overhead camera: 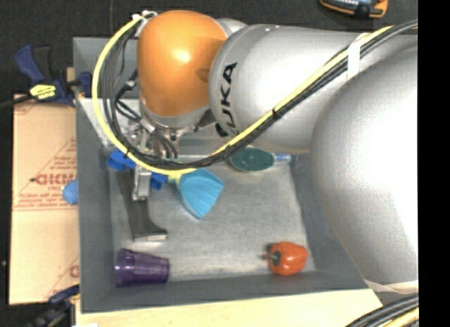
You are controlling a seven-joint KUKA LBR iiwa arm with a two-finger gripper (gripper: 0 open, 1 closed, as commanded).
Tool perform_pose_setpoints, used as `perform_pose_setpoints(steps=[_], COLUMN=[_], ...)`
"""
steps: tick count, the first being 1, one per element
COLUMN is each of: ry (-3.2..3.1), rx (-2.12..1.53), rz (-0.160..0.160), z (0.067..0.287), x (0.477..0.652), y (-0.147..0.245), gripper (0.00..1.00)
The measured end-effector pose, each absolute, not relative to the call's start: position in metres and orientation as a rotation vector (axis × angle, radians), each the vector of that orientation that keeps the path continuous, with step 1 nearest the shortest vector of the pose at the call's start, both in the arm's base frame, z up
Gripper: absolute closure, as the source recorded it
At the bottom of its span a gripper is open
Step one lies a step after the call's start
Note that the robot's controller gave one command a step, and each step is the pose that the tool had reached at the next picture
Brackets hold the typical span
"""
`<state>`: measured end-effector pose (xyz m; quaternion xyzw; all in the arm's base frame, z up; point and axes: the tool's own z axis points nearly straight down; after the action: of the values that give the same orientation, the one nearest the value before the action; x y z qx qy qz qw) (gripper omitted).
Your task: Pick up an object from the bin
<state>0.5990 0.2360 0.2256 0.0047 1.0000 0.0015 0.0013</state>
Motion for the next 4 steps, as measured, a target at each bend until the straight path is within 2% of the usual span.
perform_pose_setpoints(steps=[1, 2, 3, 4], ry=[3.139, 3.134, 3.132, 3.128], rx=[0.015, -0.159, -0.065, -0.126], rz=[0.005, 0.005, 0.005, 0.010], z=[0.226, 0.207, 0.175, 0.159], x=[0.599, 0.539, 0.558, 0.511], y=[0.236, 0.237, 0.209, 0.197], gripper=[0.00, 0.00, 0.00, 0.00])
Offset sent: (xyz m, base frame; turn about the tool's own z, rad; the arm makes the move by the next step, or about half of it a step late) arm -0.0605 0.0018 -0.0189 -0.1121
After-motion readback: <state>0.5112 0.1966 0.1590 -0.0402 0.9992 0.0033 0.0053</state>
